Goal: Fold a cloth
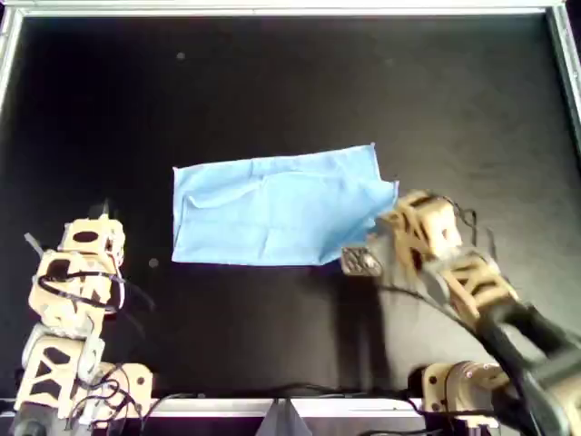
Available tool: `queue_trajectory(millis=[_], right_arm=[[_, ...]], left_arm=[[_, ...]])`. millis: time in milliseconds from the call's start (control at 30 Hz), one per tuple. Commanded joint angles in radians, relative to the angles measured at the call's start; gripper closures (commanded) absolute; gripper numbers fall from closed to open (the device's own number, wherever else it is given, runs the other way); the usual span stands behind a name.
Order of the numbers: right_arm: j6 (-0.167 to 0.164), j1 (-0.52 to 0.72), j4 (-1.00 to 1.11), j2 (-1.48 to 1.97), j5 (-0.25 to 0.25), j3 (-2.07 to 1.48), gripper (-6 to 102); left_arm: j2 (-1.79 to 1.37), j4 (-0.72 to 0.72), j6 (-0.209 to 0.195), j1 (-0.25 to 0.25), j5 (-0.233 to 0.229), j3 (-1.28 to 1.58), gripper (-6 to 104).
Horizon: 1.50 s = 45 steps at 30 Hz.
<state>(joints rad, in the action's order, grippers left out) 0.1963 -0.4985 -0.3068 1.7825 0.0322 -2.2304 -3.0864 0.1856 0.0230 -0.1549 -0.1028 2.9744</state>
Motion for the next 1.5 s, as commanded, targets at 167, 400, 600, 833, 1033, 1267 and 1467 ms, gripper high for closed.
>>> queue_trajectory(millis=[167,400,600,833,1033,1267,1467], right_arm=[[0.003,-0.21,0.067,-0.287,0.012,0.459,94],[0.0,-0.322,0.067,-0.537,0.012,0.811,94],[-0.012,-0.38,0.066,-0.715,0.012,1.058,94],[-0.014,-0.433,0.066,-0.85,0.012,1.264,94],[-0.014,-0.492,0.066,-0.943,0.012,1.397,94],[-0.014,-0.557,0.067,-1.108,0.012,1.522,94],[-0.014,-0.568,0.067,-1.25,-0.003,1.632,93]], left_arm=[[-0.017,-0.018,0.002,0.025,-0.005,-0.018,34],[-0.017,-0.018,0.002,0.025,-0.006,-0.018,34],[-0.017,-0.018,0.002,0.025,-0.006,-0.018,34],[-0.017,-0.018,0.002,0.025,-0.006,-0.017,34],[-0.017,-0.017,0.002,0.025,-0.005,-0.017,34],[-0.017,-0.017,0.002,0.025,-0.005,-0.017,34],[-0.017,-0.017,0.002,0.025,-0.005,-0.017,34]])
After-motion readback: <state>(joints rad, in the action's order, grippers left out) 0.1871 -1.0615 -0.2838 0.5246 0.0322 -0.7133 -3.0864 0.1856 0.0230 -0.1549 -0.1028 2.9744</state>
